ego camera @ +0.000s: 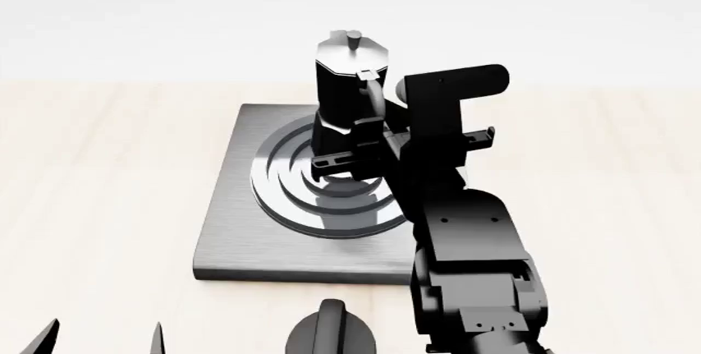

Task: Put the moka pot on the stove.

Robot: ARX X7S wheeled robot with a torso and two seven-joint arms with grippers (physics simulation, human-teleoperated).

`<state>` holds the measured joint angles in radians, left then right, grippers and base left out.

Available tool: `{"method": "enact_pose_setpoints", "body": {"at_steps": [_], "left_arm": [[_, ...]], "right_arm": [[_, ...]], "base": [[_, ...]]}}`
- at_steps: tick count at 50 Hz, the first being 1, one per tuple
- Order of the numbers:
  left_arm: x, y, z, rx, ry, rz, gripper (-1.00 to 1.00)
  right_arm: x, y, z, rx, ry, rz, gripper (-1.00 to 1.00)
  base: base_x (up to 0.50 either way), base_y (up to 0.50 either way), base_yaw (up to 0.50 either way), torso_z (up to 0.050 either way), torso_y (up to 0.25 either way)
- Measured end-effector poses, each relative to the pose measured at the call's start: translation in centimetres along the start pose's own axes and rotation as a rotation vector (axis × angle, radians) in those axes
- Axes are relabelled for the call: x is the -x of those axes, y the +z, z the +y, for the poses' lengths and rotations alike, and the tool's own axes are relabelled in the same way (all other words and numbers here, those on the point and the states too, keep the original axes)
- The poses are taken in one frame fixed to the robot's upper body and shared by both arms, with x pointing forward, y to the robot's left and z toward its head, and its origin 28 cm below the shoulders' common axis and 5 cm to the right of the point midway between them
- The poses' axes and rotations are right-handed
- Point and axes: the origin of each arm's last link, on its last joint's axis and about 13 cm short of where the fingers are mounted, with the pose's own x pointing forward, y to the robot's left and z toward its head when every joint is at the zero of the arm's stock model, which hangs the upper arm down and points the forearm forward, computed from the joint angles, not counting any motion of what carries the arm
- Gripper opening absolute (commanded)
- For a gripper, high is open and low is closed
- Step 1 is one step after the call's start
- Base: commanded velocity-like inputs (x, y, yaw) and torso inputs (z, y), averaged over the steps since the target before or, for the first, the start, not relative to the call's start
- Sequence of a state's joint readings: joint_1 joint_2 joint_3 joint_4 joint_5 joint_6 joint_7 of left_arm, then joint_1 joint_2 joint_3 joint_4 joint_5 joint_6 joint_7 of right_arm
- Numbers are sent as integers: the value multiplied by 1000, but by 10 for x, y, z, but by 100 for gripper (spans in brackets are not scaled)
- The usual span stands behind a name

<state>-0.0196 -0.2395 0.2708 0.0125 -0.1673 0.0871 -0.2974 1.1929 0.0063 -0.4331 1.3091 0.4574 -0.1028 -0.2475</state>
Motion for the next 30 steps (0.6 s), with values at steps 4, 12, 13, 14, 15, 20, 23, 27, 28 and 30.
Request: {"method": "enact_pose_setpoints", "body": {"at_steps": [4,12,13,14,15,20,23,27,28,30], "left_arm": [[0,0,0,0,1,0,100],[0,-1,0,1,1,0,100],[0,-1,0,1,1,1,100],[0,-1,0,1,1,1,100],[0,-1,0,1,1,1,100],[-1,-1,0,1,1,2,100],[-1,-1,0,1,1,2,100],[-1,-1,0,1,1,2,100],[-1,-1,0,1,1,2,100],[-1,-1,0,1,0,2,100]], "right_arm": [[1,-2,0,-1,-1,8,-100],[2,-7,1,-5,-4,23,-100],[2,-7,1,-6,-4,24,-100],[2,-7,1,-6,-5,25,-100],[2,-8,1,-6,-5,26,-100],[3,-10,1,-7,-8,35,-100],[3,-12,1,-7,-9,39,-100],[4,-13,2,-8,-9,44,-100],[4,-14,2,-8,-10,45,-100],[4,-14,1,-8,-10,47,-100]], "base": [[0,0,0,0,0],[0,0,0,0,1],[0,0,0,0,0],[0,0,0,0,0],[0,0,0,0,10],[0,0,0,0,0],[0,0,0,3,0],[0,0,0,0,3],[0,0,0,0,0],[0,0,0,0,0]]}}
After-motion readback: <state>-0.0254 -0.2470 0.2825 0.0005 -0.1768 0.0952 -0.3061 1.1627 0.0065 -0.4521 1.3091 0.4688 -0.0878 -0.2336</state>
